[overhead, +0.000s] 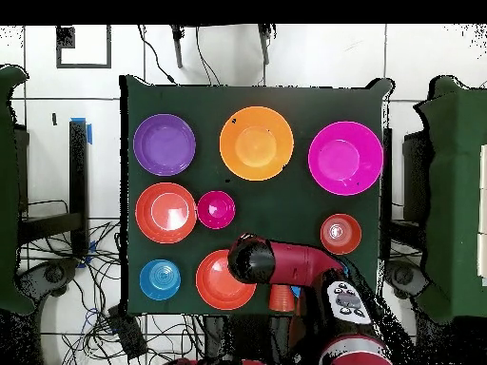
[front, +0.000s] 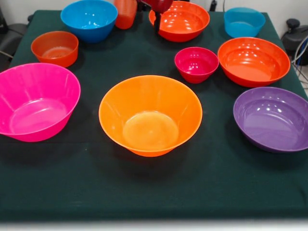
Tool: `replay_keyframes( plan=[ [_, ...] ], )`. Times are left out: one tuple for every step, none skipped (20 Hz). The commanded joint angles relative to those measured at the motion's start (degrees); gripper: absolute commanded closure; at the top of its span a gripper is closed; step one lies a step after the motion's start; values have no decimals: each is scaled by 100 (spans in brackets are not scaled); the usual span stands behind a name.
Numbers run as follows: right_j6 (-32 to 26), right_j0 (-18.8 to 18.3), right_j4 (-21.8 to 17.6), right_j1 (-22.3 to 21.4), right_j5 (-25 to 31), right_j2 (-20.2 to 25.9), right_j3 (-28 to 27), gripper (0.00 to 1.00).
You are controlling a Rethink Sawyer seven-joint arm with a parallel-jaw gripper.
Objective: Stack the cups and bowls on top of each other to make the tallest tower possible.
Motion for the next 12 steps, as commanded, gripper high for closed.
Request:
replay_keyframes(
  plan=[
    [153, 351, -679, -79, -658, -199, 54, 0],
    [177, 361, -675, -62, -675, -202, 72, 0],
    [210, 421, -678, -39, -673, -237, 48, 0],
    [231, 439, -674, -54, -659, -252, 76, 0],
    [267, 485, -670, -98, -628, -301, 116, 0],
    [293, 500, -669, -123, -635, -317, 163, 0],
    [315, 499, -637, -177, -584, -308, 275, 0],
    [314, 498, -630, -228, -580, -308, 343, 0],
    [314, 497, -623, -279, -575, -309, 411, 0],
    [309, 495, -626, -297, -594, -318, 448, 0],
    [268, 412, -624, -288, -628, -256, 503, 0],
    [251, 380, -628, -281, -658, -238, 532, 0]
  ],
)
